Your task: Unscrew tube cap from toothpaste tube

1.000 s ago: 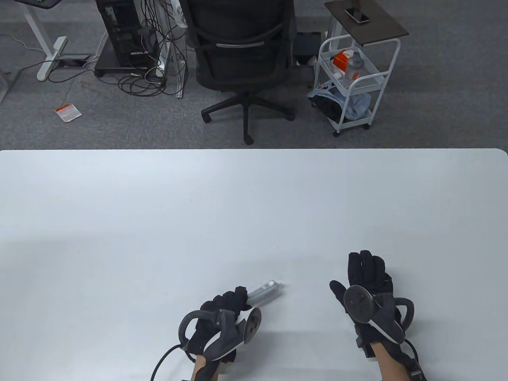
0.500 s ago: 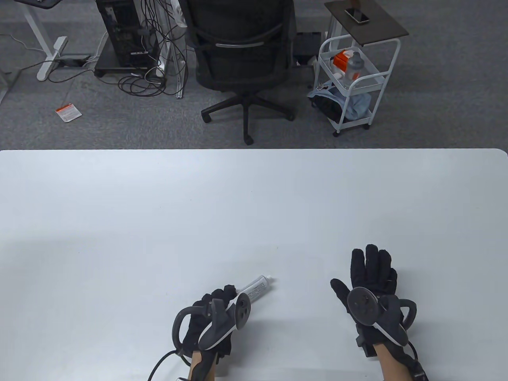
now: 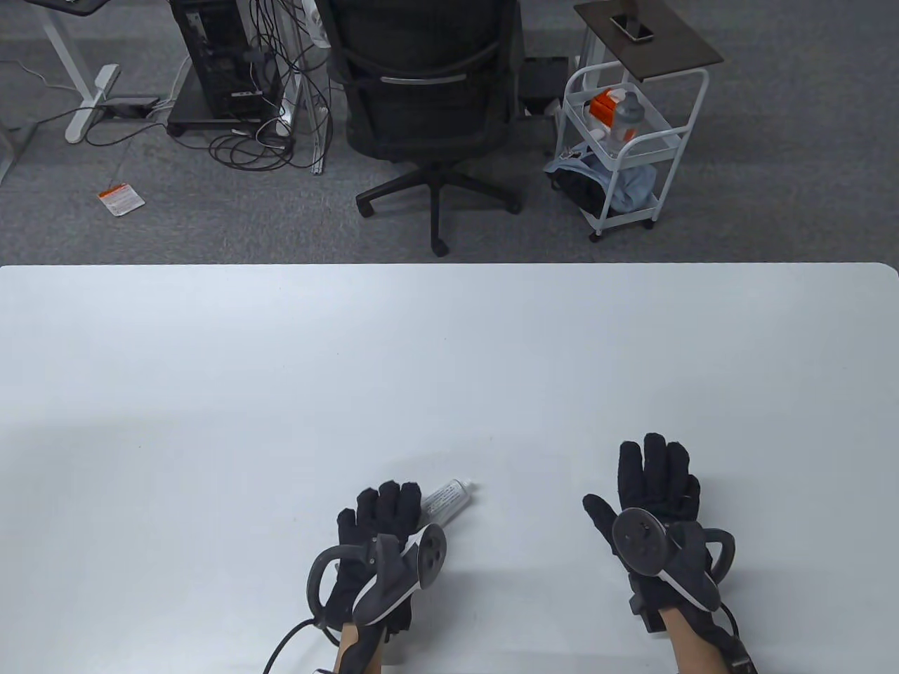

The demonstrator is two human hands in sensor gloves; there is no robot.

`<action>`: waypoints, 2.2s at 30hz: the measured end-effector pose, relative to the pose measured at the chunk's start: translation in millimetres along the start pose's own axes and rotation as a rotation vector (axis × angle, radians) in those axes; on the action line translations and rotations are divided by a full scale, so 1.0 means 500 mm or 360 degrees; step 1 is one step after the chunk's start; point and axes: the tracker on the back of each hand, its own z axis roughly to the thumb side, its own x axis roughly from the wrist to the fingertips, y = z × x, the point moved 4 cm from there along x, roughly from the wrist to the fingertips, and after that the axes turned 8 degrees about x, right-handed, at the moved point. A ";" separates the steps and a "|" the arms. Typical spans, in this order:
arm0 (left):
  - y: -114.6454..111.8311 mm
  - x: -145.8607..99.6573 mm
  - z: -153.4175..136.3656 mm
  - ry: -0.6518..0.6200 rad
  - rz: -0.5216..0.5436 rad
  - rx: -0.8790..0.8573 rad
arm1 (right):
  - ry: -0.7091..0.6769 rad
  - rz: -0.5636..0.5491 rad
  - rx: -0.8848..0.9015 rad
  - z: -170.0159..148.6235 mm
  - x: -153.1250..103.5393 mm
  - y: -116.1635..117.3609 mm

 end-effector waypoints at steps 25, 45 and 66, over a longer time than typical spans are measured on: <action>0.011 -0.009 0.021 -0.0129 0.0015 -0.0051 | -0.0011 0.0014 0.0028 -0.002 0.001 0.002; 0.012 -0.009 0.018 -0.0121 0.0037 -0.0066 | -0.0012 0.0007 0.0041 -0.005 -0.001 -0.002; 0.010 -0.008 0.016 -0.0115 0.0027 -0.0059 | -0.0034 0.0005 0.0050 0.000 -0.003 -0.003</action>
